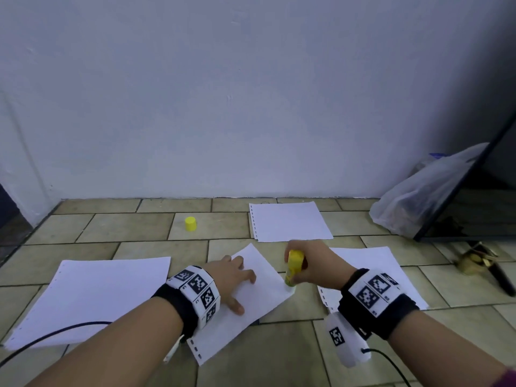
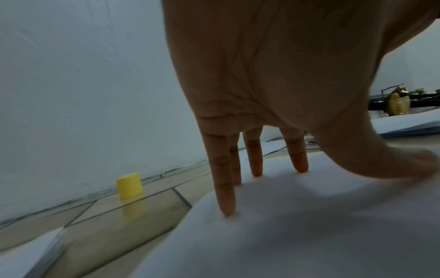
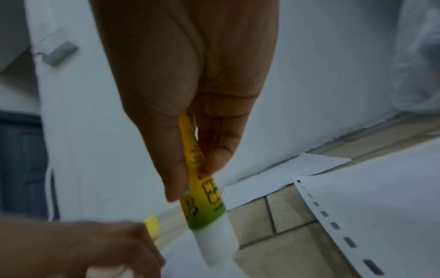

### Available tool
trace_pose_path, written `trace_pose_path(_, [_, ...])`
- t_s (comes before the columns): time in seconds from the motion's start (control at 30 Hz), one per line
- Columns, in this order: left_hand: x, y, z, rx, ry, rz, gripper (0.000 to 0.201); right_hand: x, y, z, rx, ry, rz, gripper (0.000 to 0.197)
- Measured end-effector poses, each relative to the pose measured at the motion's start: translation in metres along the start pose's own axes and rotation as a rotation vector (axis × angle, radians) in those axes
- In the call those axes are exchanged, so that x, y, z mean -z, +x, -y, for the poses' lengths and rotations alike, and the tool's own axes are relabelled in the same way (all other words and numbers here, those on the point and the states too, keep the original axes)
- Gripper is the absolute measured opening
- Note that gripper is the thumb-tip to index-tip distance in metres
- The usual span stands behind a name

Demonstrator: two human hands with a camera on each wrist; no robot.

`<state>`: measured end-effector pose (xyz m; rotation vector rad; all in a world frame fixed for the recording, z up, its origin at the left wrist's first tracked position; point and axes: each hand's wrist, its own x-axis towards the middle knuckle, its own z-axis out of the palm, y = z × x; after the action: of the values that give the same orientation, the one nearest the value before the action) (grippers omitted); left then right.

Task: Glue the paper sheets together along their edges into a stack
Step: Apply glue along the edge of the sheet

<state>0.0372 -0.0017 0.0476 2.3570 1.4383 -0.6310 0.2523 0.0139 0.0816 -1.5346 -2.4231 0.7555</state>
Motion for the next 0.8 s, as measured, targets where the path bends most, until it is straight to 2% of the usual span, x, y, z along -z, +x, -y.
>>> trace_pose_path(0.13, [0.000,-0.001,0.002,0.041,0.010,0.011,0.071,0.018,0.007,-0.005,-0.108,0.385,-0.305,0.032])
trace_pose_path(0.23, [-0.007,-0.005,0.000,0.051,0.021,-0.065,0.075,0.020,0.016,-0.006,-0.133,0.512,-0.382,0.027])
trace_pose_path(0.3, [-0.013,-0.006,0.002,0.052,-0.023,-0.123,0.077,0.016,0.023,-0.006,-0.133,0.529,-0.385,0.021])
trace_pose_path(0.4, [-0.017,-0.005,0.009,0.068,-0.073,-0.144,0.081,0.002,0.032,-0.001,-0.129,0.509,-0.310,0.014])
trace_pose_path(0.63, [-0.017,0.004,0.013,0.178,-0.089,-0.163,0.085,-0.039,0.058,0.020,-0.047,0.295,-0.247,0.017])
trace_pose_path(0.8, [-0.017,0.004,0.010,0.217,-0.096,-0.150,0.086,-0.047,0.084,0.029,-0.079,0.167,-0.211,0.021])
